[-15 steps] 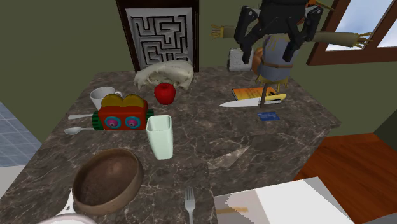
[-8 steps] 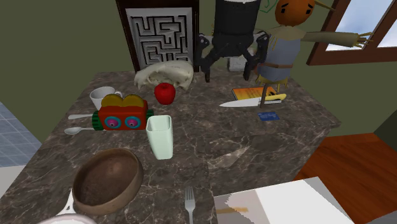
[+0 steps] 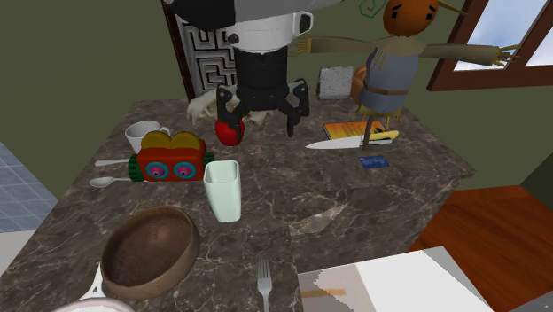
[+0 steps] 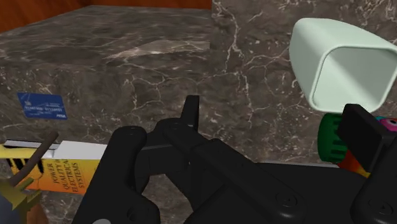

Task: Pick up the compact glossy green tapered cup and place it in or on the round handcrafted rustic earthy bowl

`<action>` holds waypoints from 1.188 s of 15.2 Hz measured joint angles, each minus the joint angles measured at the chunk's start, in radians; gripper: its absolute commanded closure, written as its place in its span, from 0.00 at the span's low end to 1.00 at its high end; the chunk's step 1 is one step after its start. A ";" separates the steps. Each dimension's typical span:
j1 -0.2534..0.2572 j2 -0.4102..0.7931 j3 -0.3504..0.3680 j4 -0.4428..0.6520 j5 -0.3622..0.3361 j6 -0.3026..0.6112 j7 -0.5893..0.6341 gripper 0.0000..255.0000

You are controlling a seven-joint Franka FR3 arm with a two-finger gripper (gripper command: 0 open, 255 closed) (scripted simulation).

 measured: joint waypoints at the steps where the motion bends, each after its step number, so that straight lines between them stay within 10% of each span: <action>1: 0.000 0.031 0.018 0.005 -0.002 0.025 0.018 0.00; 10: 0.014 0.308 0.202 0.124 -0.086 0.168 0.257 0.00; 18: 0.011 0.404 0.228 0.098 -0.145 0.275 0.317 0.00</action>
